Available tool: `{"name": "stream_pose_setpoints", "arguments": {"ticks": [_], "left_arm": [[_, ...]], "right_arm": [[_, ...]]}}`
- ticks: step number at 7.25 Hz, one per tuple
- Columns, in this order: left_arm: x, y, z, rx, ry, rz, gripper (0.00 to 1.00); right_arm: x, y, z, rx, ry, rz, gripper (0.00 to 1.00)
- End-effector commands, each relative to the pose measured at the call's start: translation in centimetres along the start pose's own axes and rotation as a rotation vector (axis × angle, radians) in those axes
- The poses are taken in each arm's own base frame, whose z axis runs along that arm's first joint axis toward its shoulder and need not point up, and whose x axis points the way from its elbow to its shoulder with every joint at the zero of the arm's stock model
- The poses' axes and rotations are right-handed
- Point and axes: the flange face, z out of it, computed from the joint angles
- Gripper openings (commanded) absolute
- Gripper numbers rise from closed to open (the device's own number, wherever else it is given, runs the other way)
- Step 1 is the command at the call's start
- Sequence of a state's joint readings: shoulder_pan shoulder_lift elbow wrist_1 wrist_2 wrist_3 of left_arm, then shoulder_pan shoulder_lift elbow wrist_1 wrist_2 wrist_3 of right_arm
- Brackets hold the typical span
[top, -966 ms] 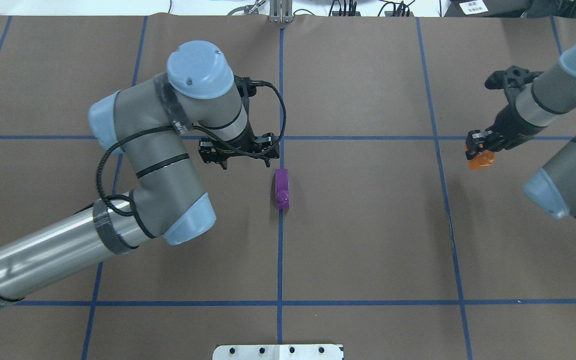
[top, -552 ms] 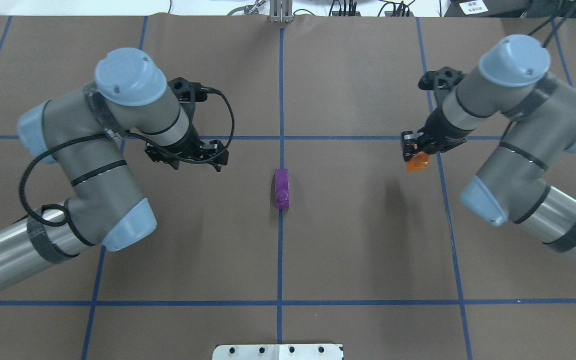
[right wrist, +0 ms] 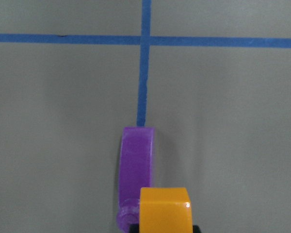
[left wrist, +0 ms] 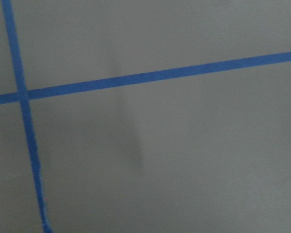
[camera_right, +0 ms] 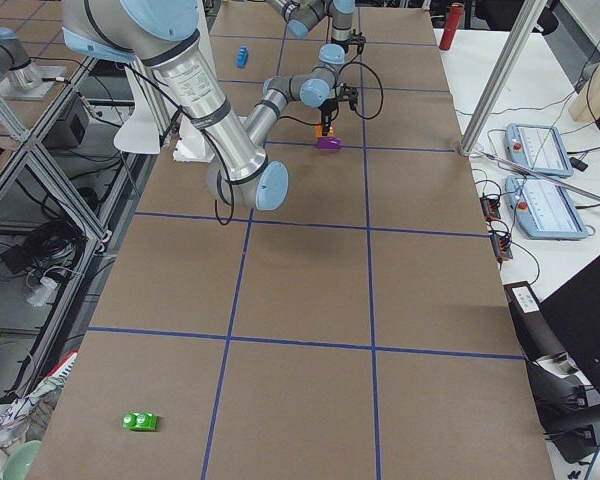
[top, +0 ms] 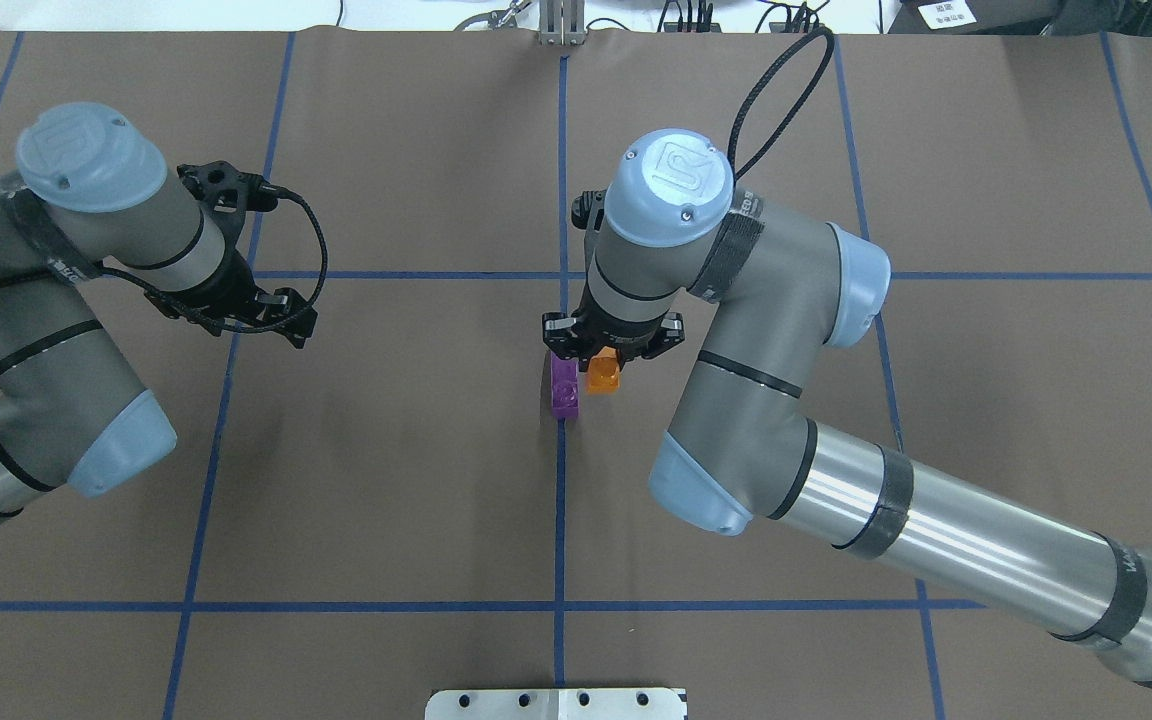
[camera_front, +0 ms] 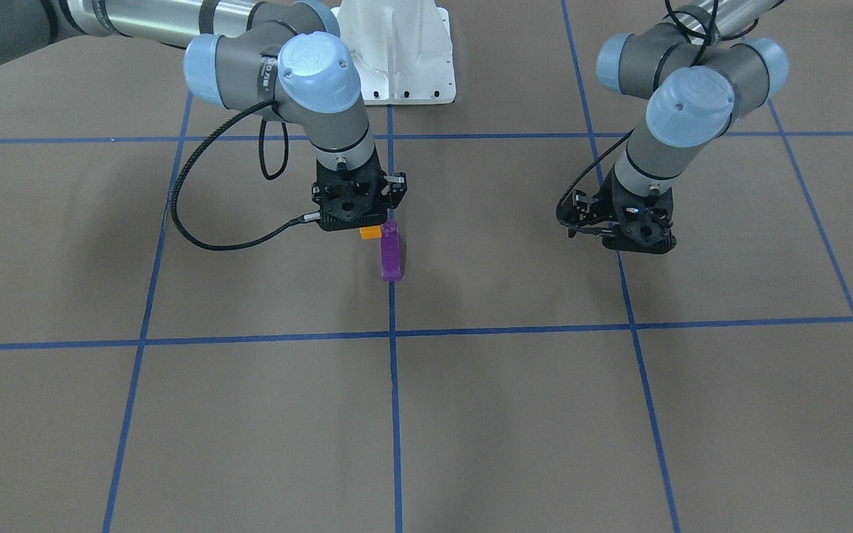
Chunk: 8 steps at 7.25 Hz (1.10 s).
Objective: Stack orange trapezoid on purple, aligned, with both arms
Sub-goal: 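Lower the orange block onto the purple block, aligning it, with the right gripper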
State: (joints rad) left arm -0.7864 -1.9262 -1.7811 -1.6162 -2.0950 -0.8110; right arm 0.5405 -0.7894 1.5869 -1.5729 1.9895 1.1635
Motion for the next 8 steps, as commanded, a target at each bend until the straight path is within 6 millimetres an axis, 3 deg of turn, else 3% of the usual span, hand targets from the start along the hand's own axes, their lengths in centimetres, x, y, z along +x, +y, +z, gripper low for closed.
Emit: {"name": "stream_pose_setpoints", "arguments": {"ticks": [1,3,8], "left_arm": [[-0.5,0.2,-0.1,-0.002,0.003,-0.005,1.0],[-0.3,0.3,-0.3,-0.001,0.006,-0.002,1.0],[-0.1,0.3,-0.6,0.004,0.013,-0.008,1.0]], "right_arm": [[-0.7,0.6,1.2,0.001,0.015,-0.003,0.0],[-2.7,-0.4,1.6,-0.002,0.023,-0.001,0.0],[-2.4,-0.8,2.1,-0.012,0.033,-0.01,0.0]]}}
